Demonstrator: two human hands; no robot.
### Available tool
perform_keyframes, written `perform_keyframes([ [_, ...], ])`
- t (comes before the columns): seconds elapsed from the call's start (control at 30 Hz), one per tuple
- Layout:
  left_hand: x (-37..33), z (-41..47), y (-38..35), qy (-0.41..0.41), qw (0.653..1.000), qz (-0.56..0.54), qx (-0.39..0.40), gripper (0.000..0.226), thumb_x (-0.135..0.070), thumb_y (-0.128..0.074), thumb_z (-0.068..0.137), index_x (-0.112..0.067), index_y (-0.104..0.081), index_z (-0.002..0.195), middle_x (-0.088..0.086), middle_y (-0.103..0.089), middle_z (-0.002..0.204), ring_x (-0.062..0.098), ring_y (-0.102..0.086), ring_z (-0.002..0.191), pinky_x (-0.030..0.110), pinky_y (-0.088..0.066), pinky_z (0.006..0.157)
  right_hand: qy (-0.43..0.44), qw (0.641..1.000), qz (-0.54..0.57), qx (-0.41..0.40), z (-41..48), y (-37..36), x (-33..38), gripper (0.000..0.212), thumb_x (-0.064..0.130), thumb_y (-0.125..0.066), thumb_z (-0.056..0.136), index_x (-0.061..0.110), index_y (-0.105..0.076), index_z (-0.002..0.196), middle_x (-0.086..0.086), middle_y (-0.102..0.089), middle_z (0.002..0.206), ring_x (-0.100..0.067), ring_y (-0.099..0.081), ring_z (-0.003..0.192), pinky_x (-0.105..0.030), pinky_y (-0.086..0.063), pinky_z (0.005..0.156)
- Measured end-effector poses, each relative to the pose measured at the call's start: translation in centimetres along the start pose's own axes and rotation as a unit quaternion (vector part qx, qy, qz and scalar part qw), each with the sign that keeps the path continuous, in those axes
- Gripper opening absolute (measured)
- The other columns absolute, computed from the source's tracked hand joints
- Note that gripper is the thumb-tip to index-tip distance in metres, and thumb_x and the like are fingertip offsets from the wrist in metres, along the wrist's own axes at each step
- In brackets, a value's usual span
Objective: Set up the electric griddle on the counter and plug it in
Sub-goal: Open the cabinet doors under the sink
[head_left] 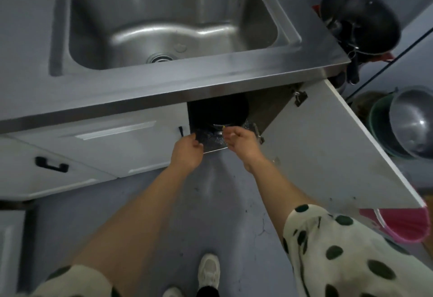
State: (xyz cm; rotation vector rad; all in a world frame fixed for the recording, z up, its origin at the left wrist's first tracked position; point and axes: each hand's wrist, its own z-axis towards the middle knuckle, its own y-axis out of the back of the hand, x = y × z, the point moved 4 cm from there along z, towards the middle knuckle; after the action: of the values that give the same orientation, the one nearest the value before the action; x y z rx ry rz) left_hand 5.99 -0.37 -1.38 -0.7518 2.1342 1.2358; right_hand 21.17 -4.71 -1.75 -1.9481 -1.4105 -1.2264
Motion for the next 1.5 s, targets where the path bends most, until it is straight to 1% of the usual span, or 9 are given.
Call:
perform_keyframes([
  [0.23, 2.6, 1.6, 2.2, 0.041, 0.998, -0.04, -0.031, 0.026, -0.006, -0.044, 0.093, 0.009, -0.061, 0.107, 0.028, -0.062, 0.119, 0.038, -0.058, 0.113, 0.035, -0.045, 0.096, 0.079, 0.986, -0.118, 0.09, 4.4, -6.8, 4.3, 0.041, -0.005, -0.036, 0.096, 0.0, -0.05, 0.134, -0.016, -0.053, 0.138, -0.026, -0.049, 0.128, -0.031, -0.038, 0.108],
  [0.33, 3.7, 1.8, 3.2, 0.052, 0.998, -0.034, -0.028, 0.044, -0.01, -0.046, 0.096, 0.004, -0.046, 0.137, 0.02, -0.052, 0.14, 0.031, -0.049, 0.13, 0.029, -0.035, 0.108, 0.083, 0.982, -0.147, 0.089, 6.1, -8.0, 5.2, 0.04, -0.005, -0.037, 0.094, -0.001, -0.056, 0.129, -0.014, -0.061, 0.105, -0.017, -0.056, 0.087, -0.024, -0.044, 0.075],
  [0.47, 5.4, 1.7, 4.1, 0.067, 0.996, -0.051, -0.025, 0.05, -0.013, -0.046, 0.097, 0.0, -0.035, 0.145, 0.016, -0.045, 0.146, 0.026, -0.042, 0.136, 0.022, -0.027, 0.111, 0.049, 0.982, -0.152, 0.098, 7.5, -9.2, 5.4, 0.024, 0.001, -0.042, 0.096, 0.012, -0.058, 0.08, 0.001, -0.046, 0.066, -0.008, -0.036, 0.059, -0.012, -0.033, 0.045],
  [0.7, 7.3, 0.3, 5.1, 0.084, 0.994, -0.053, -0.04, 0.05, -0.012, -0.043, 0.098, 0.0, -0.033, 0.145, 0.016, -0.051, 0.141, 0.026, -0.044, 0.133, 0.023, -0.031, 0.107, 0.105, 0.983, -0.092, 0.118, 6.0, -10.2, 3.9, 0.04, -0.016, -0.039, 0.089, -0.001, -0.062, 0.118, -0.005, -0.064, 0.106, -0.015, -0.058, 0.099, -0.009, -0.049, 0.074],
  [0.87, 8.4, -1.8, 5.5, 0.089, 0.993, -0.063, -0.038, 0.051, -0.013, -0.043, 0.098, -0.002, -0.032, 0.146, 0.015, -0.048, 0.144, 0.026, -0.044, 0.134, 0.027, -0.033, 0.109, 0.097, 0.982, -0.09, 0.135, 2.8, -9.3, 1.5, 0.047, -0.016, -0.034, 0.088, 0.005, -0.064, 0.117, -0.021, -0.067, 0.115, -0.027, -0.063, 0.105, -0.038, -0.048, 0.101],
  [1.13, 11.2, -8.3, 6.1, 0.088, 0.993, -0.072, -0.033, 0.052, -0.013, -0.043, 0.098, -0.003, -0.029, 0.147, 0.015, -0.051, 0.14, 0.027, -0.047, 0.131, 0.031, -0.036, 0.109, 0.09, 0.986, -0.068, 0.122, -5.6, -9.0, -2.2, 0.044, -0.017, -0.033, 0.089, -0.001, -0.063, 0.116, -0.022, -0.067, 0.115, -0.027, -0.063, 0.101, -0.036, -0.049, 0.098],
  [1.37, 14.6, -15.5, 7.2, 0.086, 0.992, -0.086, -0.041, 0.051, -0.014, -0.042, 0.098, -0.005, -0.032, 0.147, 0.013, -0.047, 0.145, 0.027, -0.045, 0.133, 0.039, -0.038, 0.111, 0.056, 0.984, -0.099, 0.137, -13.8, -10.7, -7.3, 0.038, -0.016, -0.037, 0.089, -0.005, -0.065, 0.113, -0.005, -0.065, 0.088, -0.004, -0.056, 0.071, -0.013, -0.047, 0.07],
  [1.43, 15.8, -17.6, 8.1, 0.079, 0.991, -0.087, -0.062, 0.039, -0.013, -0.041, 0.098, -0.007, -0.049, 0.135, 0.012, -0.059, 0.13, 0.028, -0.053, 0.121, 0.036, -0.044, 0.102, 0.048, 0.98, -0.102, 0.166, -16.8, -12.3, -8.7, 0.038, -0.017, -0.035, 0.091, -0.009, -0.063, 0.114, 0.0, -0.064, 0.083, 0.001, -0.06, 0.068, -0.008, -0.05, 0.067],
  [1.5, 16.5, -18.9, 9.1, 0.067, 0.991, -0.073, -0.088, 0.024, -0.015, -0.039, 0.098, -0.014, -0.062, 0.093, 0.006, -0.064, 0.096, 0.028, -0.058, 0.102, 0.03, -0.043, 0.082, 0.045, 0.972, -0.117, 0.2, -19.1, -13.8, -9.5, 0.037, -0.018, -0.033, 0.091, -0.01, -0.062, 0.112, -0.003, -0.065, 0.089, -0.007, -0.063, 0.076, -0.011, -0.049, 0.068],
])
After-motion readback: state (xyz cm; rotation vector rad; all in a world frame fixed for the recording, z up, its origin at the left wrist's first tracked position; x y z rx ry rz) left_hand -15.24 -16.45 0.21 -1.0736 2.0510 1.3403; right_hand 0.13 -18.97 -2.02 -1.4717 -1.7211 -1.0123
